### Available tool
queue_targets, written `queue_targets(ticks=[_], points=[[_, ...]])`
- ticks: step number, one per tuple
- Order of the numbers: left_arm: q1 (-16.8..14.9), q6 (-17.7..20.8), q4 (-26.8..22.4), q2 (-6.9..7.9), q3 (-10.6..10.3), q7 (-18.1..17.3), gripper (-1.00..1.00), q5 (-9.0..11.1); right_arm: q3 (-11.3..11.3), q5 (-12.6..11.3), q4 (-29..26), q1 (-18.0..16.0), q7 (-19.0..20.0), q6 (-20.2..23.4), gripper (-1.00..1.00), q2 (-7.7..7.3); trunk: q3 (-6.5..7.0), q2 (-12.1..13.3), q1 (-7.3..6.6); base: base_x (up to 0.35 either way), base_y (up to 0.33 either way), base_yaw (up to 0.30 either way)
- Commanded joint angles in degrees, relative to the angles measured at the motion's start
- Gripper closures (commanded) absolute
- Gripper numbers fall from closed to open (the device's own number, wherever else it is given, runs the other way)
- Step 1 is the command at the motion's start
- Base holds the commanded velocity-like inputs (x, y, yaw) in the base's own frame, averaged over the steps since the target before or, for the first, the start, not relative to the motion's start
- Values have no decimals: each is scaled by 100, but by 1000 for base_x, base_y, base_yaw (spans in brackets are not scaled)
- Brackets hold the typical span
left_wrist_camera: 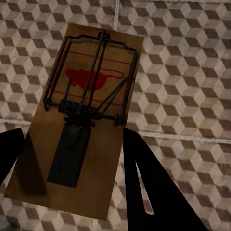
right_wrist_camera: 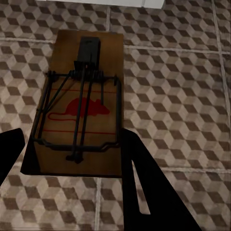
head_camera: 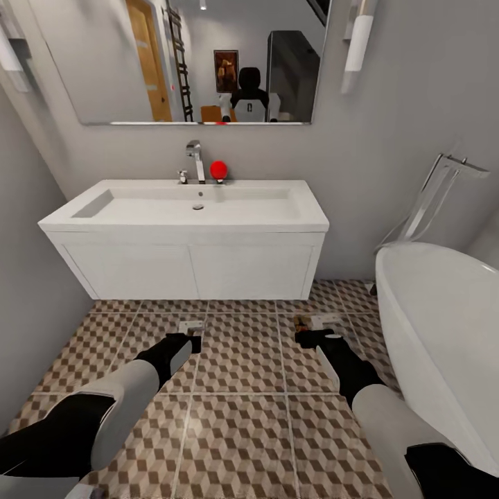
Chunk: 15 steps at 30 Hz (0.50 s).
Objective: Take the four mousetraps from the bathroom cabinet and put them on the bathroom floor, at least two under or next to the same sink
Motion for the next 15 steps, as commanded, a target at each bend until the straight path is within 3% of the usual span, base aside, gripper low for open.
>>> queue_targets(ticks=[1, 3, 7, 15], points=[[-2, 35, -14, 3, -43, 40, 100, 42, 28, 0, -7, -2, -34, 37, 100, 11, -32, -44, 22, 0, 0, 0], [-2, -42, -14, 8, -43, 38, 100, 42, 27, 2, -3, -2, -36, 34, 100, 44, -87, -124, 66, 0, 0, 0], [0, -599, -13, 11, -43, 44, 100, 42, 27, 3, 3, -2, -37, 30, 100, 62, -196, -285, 154, 0, 0, 0], [-1, -831, -22, -17, -51, 37, 100, 35, 27, 9, 5, -2, -37, 29, 100, 66, -413, -605, 329, 0, 0, 0]])
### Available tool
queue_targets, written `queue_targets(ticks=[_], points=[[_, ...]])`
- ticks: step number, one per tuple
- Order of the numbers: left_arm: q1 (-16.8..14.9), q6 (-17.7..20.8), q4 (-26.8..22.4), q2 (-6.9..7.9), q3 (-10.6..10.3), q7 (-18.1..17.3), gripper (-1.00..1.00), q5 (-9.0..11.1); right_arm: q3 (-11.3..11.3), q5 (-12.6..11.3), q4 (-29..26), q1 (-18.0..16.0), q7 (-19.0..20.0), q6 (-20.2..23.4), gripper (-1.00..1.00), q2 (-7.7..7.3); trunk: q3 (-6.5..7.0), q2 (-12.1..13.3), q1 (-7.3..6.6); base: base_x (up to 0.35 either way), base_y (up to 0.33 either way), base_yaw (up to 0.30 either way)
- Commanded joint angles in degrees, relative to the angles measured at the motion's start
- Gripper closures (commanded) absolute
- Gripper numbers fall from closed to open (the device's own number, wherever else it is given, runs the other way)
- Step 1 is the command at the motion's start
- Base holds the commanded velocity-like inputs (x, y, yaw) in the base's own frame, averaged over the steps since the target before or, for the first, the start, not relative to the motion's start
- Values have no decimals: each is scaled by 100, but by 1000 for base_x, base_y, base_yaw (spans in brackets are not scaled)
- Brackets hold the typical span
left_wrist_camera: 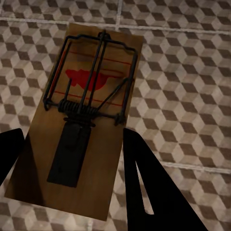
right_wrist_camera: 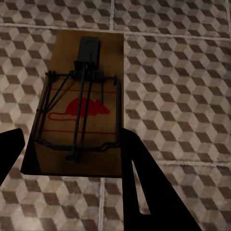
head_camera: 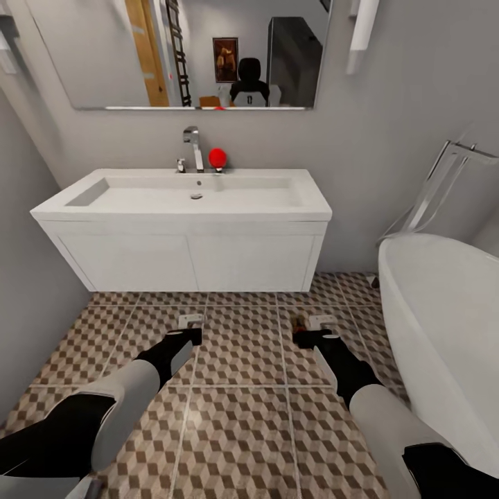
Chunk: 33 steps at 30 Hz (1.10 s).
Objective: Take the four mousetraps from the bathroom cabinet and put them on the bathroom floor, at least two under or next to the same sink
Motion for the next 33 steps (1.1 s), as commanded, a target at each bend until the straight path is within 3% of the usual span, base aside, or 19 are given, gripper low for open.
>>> queue_targets(ticks=[1, 33], points=[[-1, 28, -12, 1, -44, 39, 100, 41, 29, -2, -8, -2, -33, 36, 100, -3, -32, -44, 22, 0, 0, 0], [4, 3, 70, -88, -46, 30, 100, 48, 29, -9, -5, -2, -24, 36, 100, 15, -903, -1327, 725, 0, 0, 0]])
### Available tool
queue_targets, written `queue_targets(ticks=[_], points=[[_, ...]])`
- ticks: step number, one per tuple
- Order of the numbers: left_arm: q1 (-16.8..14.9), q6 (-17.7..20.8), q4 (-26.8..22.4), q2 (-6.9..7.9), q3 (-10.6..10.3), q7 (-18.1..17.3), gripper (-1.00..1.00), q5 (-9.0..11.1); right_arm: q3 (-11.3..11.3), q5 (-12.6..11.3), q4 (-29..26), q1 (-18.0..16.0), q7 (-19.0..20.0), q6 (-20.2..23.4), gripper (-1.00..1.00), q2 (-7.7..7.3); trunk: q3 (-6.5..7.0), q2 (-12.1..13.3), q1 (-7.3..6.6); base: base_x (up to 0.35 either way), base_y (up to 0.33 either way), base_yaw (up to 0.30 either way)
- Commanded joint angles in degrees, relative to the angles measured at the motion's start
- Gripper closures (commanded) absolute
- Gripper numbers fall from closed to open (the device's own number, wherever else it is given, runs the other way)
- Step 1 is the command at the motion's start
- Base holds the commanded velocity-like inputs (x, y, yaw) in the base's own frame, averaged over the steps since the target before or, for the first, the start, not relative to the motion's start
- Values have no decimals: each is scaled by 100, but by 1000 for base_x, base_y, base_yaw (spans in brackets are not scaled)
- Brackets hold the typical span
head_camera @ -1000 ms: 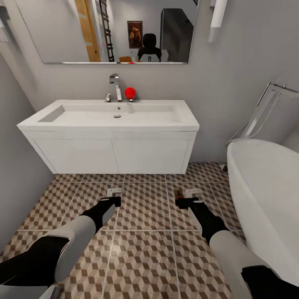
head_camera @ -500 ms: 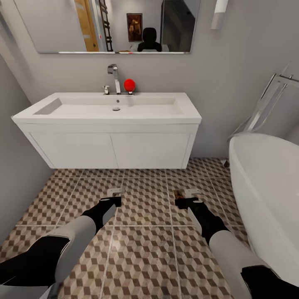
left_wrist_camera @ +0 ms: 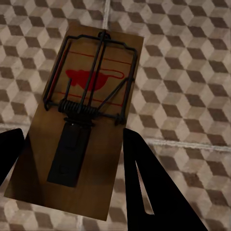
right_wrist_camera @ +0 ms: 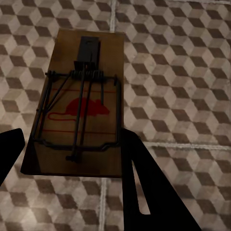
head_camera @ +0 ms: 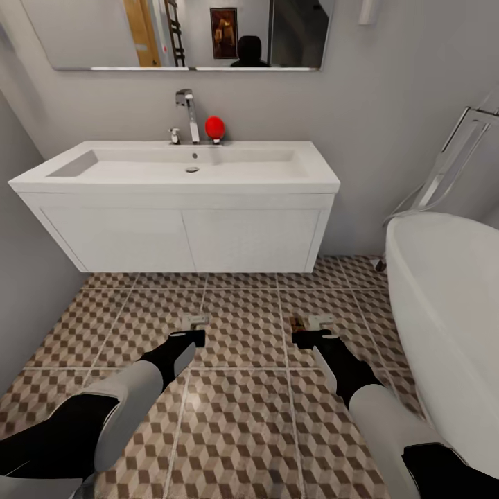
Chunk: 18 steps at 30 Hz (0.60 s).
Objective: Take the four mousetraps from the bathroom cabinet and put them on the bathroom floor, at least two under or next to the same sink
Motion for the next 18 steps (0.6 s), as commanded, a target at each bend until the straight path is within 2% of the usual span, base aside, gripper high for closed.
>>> queue_targets(ticks=[1, 18], points=[[-1, 36, -11, -5, -44, 38, 100, 41, 29, -4, -10, -2, -33, 36, 100, -6, -32, -43, 22, 0, 0, 0], [-1, 35, 28, -15, -43, 38, 100, 41, 30, -4, -1, -2, -32, 36, 100, -3, -494, -725, 395, 0, 0, 0]])
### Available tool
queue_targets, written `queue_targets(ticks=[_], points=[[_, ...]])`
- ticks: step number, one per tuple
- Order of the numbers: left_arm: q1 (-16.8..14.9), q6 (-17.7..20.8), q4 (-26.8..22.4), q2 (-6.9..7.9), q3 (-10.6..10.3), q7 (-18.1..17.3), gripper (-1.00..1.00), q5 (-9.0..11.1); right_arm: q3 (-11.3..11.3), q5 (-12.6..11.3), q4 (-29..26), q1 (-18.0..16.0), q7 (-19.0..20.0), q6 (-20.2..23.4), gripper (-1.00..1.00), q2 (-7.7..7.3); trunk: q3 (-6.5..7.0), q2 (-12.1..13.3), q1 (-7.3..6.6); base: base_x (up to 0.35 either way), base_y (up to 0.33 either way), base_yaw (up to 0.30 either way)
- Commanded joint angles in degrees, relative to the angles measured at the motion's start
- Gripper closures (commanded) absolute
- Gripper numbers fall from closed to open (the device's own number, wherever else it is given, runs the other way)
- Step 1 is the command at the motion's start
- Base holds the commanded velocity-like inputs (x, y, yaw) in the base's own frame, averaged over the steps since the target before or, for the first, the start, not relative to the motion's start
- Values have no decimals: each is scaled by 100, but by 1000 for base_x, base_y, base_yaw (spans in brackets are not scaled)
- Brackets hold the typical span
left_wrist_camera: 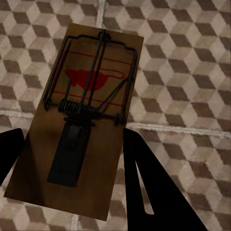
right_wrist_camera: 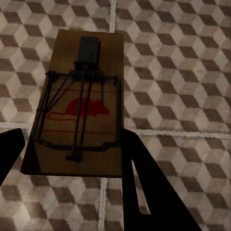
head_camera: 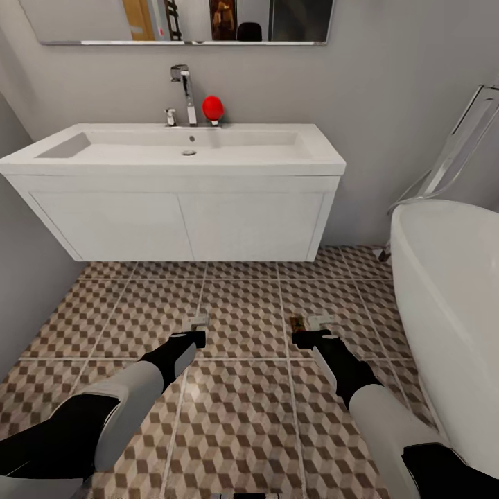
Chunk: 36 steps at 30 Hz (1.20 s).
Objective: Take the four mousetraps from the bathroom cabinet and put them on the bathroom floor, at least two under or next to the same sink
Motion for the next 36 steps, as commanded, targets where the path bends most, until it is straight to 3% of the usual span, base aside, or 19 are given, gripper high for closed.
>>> queue_targets(ticks=[1, 25, 31, 36], points=[[0, 36, -13, 0, -44, 39, 100, 41, 29, -4, -10, -2, -33, 36, 100, -3, -32, -43, 21, 0, 0, 0], [14, 33, -13, -50, -45, 39, 100, 41, 29, -4, -7, -2, -33, 10, 100, -3, -684, -1006, 549, 0, 0, 0], [33, 28, -13, -60, -44, 39, 100, 41, 35, -1, 243, -2, -33, -614, 100, 4, -848, -1247, 680, 0, 0, 0], [42, 28, -13, -61, -44, 39, 100, 41, 36, 4, 387, -2, -33, -755, 100, 6, -984, -1447, 790, 0, 0, 0]])
